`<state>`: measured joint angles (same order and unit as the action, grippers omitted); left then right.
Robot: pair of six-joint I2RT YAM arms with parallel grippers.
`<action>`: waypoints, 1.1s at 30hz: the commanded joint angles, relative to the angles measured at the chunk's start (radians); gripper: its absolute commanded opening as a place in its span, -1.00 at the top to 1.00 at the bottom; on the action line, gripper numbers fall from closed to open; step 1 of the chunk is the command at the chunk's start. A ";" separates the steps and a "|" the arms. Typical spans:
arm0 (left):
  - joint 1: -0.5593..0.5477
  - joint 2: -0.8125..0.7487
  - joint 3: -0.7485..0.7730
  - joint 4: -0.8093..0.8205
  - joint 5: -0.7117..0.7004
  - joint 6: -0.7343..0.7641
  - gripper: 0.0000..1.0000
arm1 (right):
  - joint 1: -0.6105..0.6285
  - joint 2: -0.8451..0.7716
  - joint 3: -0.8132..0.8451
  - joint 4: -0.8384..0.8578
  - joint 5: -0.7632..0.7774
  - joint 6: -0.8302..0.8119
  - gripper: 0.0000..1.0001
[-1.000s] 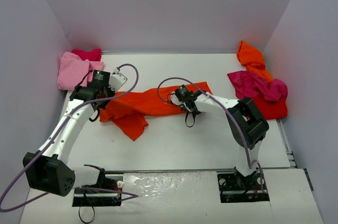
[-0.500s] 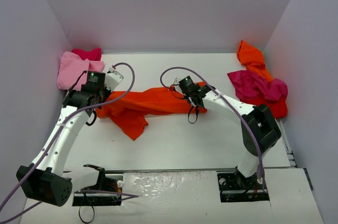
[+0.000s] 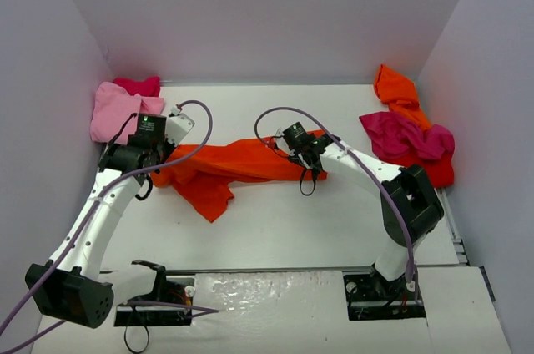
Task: Fold and stack the t-shirts
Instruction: Flatten out the tshirt
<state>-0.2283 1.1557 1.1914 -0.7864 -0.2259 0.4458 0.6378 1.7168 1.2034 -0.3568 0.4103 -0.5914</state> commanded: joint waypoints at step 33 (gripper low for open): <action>-0.008 -0.017 -0.042 0.053 -0.043 0.019 1.00 | 0.049 0.187 -0.068 0.039 0.086 0.056 0.37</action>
<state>-0.2283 1.1561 1.1353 -0.7768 -0.2338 0.4467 0.6872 1.9034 1.1368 -0.3402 0.4237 -0.5461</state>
